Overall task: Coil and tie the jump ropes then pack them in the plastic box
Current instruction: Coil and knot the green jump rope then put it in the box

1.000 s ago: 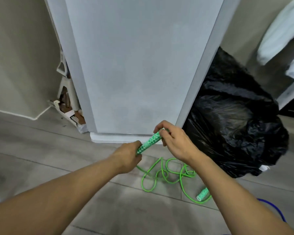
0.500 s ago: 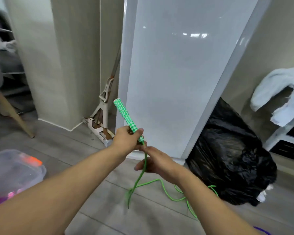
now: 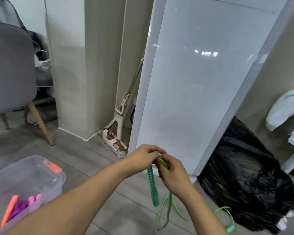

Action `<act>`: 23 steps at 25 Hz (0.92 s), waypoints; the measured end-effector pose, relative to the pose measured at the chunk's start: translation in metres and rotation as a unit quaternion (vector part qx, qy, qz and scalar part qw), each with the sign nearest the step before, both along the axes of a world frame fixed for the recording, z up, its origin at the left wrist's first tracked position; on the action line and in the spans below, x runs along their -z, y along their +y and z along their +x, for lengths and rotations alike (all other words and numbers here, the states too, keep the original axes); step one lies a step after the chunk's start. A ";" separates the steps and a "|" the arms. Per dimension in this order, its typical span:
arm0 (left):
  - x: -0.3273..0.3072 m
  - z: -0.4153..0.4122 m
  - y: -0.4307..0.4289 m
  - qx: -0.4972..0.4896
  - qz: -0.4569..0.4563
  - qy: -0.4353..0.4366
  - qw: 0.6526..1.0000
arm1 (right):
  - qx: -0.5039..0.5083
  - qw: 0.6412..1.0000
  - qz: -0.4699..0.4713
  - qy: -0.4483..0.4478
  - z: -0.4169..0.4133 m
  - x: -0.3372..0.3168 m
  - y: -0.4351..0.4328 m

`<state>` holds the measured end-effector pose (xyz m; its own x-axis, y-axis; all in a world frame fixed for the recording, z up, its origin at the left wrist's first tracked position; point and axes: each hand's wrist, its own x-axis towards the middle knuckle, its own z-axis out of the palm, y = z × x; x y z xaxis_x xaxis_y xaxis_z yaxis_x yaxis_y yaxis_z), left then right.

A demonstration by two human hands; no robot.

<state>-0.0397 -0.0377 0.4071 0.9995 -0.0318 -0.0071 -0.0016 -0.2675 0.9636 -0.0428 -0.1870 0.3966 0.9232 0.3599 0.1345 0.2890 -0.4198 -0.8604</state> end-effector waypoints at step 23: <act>0.015 0.034 0.027 -0.137 -0.233 0.146 0.952 | 0.139 0.990 -0.007 0.007 0.044 0.010 -0.036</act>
<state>-0.0056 -0.0108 0.3918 0.9283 0.1629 -0.3343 0.2919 0.2379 0.9264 0.0012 -0.2229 0.3866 0.9887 0.0934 0.1170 0.1480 -0.4929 -0.8574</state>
